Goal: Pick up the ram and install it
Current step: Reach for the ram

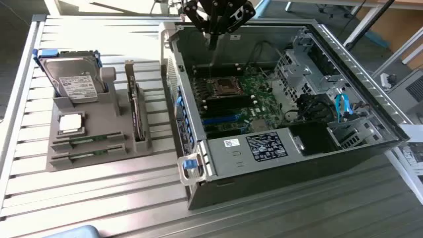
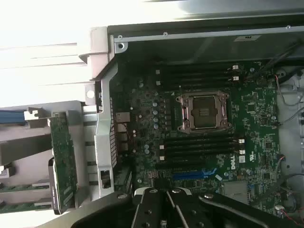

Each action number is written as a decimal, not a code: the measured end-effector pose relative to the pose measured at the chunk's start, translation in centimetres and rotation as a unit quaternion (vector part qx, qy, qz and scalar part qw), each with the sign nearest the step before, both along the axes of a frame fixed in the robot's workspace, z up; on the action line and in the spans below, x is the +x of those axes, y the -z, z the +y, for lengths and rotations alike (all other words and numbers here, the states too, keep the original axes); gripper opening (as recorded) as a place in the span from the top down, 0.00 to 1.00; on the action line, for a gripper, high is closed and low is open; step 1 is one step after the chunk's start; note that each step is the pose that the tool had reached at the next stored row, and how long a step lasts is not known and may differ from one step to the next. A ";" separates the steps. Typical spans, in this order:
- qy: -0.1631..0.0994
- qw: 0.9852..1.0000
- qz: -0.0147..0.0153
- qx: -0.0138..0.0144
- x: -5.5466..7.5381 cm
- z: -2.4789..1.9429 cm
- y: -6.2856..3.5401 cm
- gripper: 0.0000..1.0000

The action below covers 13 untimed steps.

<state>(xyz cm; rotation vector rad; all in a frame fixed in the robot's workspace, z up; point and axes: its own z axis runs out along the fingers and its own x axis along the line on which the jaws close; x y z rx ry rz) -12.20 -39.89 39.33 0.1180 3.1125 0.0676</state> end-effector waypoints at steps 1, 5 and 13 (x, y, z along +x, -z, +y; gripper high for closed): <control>0.000 1.000 0.000 0.000 0.0 0.00 0.00 0.89; 0.000 1.000 0.000 0.000 0.0 0.00 0.00 0.89; 0.000 1.000 0.000 0.000 -1.7 0.00 0.00 0.89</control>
